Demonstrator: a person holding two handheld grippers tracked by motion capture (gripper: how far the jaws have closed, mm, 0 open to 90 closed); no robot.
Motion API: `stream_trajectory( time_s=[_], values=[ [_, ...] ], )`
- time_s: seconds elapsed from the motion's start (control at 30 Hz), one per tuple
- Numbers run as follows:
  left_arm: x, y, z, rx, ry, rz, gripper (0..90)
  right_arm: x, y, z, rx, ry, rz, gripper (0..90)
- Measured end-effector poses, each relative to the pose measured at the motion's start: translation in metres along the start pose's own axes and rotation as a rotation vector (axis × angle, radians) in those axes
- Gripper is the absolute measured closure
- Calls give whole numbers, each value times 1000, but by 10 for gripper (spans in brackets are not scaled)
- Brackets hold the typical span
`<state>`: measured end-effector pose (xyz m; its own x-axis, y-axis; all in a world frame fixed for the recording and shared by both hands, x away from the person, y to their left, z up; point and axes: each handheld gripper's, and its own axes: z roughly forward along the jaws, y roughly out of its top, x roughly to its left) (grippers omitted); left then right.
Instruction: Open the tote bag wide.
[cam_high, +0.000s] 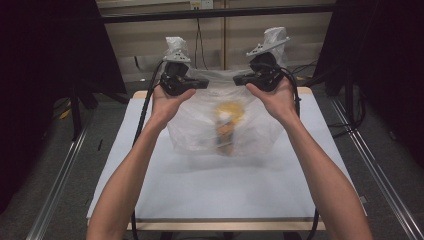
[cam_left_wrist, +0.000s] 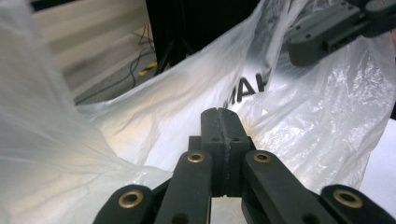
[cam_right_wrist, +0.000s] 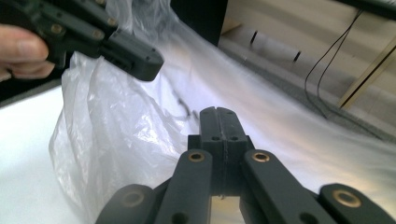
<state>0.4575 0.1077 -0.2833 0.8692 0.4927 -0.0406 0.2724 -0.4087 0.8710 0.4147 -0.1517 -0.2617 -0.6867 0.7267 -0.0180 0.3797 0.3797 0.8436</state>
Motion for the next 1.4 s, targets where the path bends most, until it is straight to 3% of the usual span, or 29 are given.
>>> stream_trajectory(
  time_s=[0.1,0.47,0.63,0.73,0.87,1.1,1.13,1.27,1.33,1.4],
  values=[
    [-1,-3,5,41,2,11,900,3,-4,6,28,6,-10,900],
    [-11,-28,17,55,-36,-1,900,2,-30,18,43,41,18,900],
    [-15,-51,26,79,-53,-25,900,5,-51,24,49,64,35,900],
    [-18,-60,32,119,-45,-13,900,5,-66,28,42,75,60,900],
    [-18,-68,36,118,-67,-28,900,2,-85,35,45,81,94,900],
    [-21,-87,42,140,-71,-44,900,3,-108,42,62,91,120,900],
    [-21,-90,43,154,-69,-45,900,3,-109,43,63,89,120,900],
    [-22,-95,45,132,-89,-56,900,6,-114,44,77,82,107,900],
    [-24,-95,44,131,-98,-57,900,7,-114,41,66,99,111,900],
    [-27,-94,41,153,-99,-33,900,10,-114,38,81,99,89,900]
  ],
)
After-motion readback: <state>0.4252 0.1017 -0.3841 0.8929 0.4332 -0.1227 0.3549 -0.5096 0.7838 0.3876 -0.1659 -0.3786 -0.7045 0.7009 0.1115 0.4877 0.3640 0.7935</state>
